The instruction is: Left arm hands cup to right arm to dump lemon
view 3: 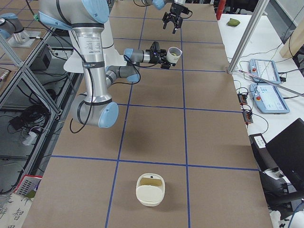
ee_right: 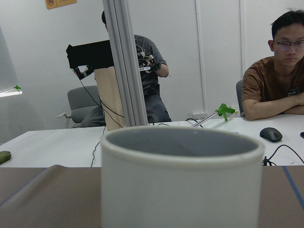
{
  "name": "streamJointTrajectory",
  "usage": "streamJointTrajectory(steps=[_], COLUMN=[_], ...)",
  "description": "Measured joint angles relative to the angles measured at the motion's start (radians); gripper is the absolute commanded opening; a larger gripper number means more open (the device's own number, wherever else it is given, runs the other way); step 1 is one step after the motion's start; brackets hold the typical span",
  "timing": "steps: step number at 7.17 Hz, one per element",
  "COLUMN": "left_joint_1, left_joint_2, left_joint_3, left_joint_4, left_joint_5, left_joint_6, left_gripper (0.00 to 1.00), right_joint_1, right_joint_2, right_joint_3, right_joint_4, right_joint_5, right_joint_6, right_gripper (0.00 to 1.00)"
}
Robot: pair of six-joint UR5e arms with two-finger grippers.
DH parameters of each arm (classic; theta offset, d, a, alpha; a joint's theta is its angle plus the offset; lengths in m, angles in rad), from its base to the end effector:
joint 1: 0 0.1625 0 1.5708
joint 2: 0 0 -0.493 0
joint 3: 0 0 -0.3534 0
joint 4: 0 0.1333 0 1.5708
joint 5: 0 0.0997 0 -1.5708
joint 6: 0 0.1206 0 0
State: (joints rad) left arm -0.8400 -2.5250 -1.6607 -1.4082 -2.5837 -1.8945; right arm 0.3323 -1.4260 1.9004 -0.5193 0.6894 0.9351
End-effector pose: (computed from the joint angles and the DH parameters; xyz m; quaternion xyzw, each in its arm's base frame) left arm 0.4392 -0.5364 0.1057 -0.3289 0.4727 -0.2618 0.7745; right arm -0.3672 -0.3662 0.3927 0.5638 -0.4098 0.1926 0.6908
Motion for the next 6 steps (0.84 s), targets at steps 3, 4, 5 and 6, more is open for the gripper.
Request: streamJointTrajectory(steps=[3, 4, 5, 6], left_joint_1=[0.001, 0.001, 0.001, 0.001], left_joint_2=[0.001, 0.003, 0.005, 0.007], left_joint_3=[0.004, 0.005, 0.005, 0.005], left_joint_4=[0.002, 0.003, 0.004, 0.005], left_joint_5=[0.001, 0.002, 0.002, 0.001], left_joint_6=[0.000, 0.000, 0.000, 0.000], left_gripper=[1.00, 1.00, 1.00, 1.00], right_joint_1=[0.071, 0.088, 0.106, 0.122], right_joint_2=[-0.186, -0.260, -0.320, -0.376], right_joint_3=[0.031, 0.032, 0.026, 0.006], right_joint_4=[0.038, 0.039, 0.063, 0.146], right_joint_5=[0.009, 0.011, 0.012, 0.012], right_joint_6=[0.058, 0.098, 0.122, 0.149], right_gripper=[0.17, 0.02, 0.00, 0.00])
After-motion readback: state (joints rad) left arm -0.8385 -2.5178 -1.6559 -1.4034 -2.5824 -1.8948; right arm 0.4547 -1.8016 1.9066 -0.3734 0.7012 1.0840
